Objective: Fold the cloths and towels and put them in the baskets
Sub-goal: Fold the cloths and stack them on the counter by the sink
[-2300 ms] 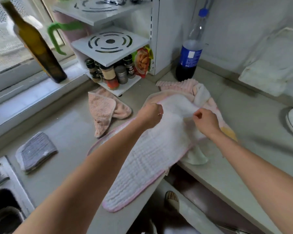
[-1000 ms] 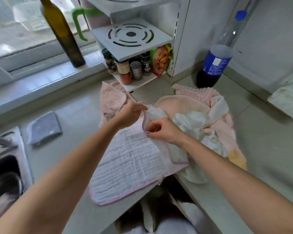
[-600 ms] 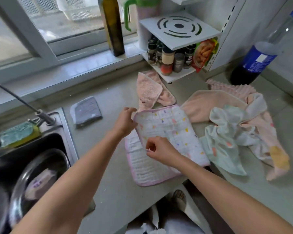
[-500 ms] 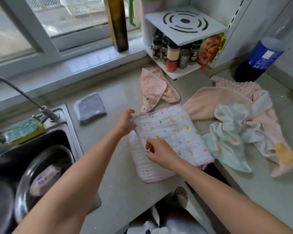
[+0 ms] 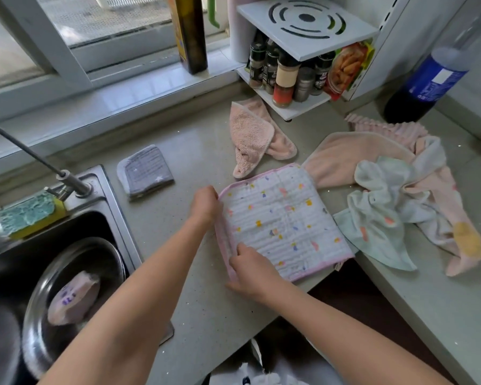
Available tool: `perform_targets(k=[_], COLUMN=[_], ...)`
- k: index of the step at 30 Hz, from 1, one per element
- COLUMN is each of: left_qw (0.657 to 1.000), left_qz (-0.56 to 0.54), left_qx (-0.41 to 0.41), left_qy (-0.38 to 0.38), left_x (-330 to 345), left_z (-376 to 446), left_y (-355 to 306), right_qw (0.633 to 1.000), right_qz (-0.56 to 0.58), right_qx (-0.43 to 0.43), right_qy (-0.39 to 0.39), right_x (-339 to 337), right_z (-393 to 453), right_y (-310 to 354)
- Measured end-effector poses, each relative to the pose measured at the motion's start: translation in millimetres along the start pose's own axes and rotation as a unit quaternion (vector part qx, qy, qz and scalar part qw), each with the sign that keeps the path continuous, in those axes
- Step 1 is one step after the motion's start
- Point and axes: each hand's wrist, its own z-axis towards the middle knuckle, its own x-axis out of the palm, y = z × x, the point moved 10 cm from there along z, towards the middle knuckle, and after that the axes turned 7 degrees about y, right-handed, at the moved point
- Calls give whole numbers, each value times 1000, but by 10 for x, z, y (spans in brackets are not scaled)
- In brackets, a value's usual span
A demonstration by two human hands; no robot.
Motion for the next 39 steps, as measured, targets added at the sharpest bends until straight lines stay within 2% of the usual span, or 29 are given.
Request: perform_targets(k=[3, 7, 10, 13, 15, 17, 21, 24, 27, 29, 34, 39], left_qw=[999, 997, 998, 986, 962, 931, 888, 836, 778, 752, 708, 690], left_qz=[41, 47, -19, -159, -265, -347, -417, -495, -576, -600, -619, -625], left_qx=[15, 44, 13, -39, -73, -93, -109, -118, -108, -96, -91, -87], left_qy=[13, 30, 50, 29, -7, -61, -161, -204, -227, -257, -329, -355], left_x=[65, 170, 154, 1, -164, -387, -867, -1131, -1371, -1571, -1856, -1964], left_z=[-14, -65, -92, -129, -173, -242, -504, -777, -1007, -1175, -1550, -1728], left_y=[-75, -185, -124, 19, 118, 187, 157, 75, 9, -21, -26, -80], right_qw=[997, 996, 997, 996, 996, 999, 996, 989, 983, 979, 968, 955], right_qz=[-74, -74, -48, 17, 17, 6, -1, -2, -15, -22, -31, 20], right_qx=[25, 43, 63, 59, 44, 32, -1, -30, -68, -93, -136, -138], right_qy=[23, 15, 21, 62, 72, 16, -89, -143, -169, -178, -210, -263], right_x=[61, 38, 41, -29, -265, -723, -1632, -2157, -2501, -2652, -2873, -3134], right_z=[-27, -42, -73, -99, -139, -199, -302, -313, -294, -269, -241, -396], right_y=[92, 116, -8, -169, -282, -399, -489, -480, -401, -347, -280, -282])
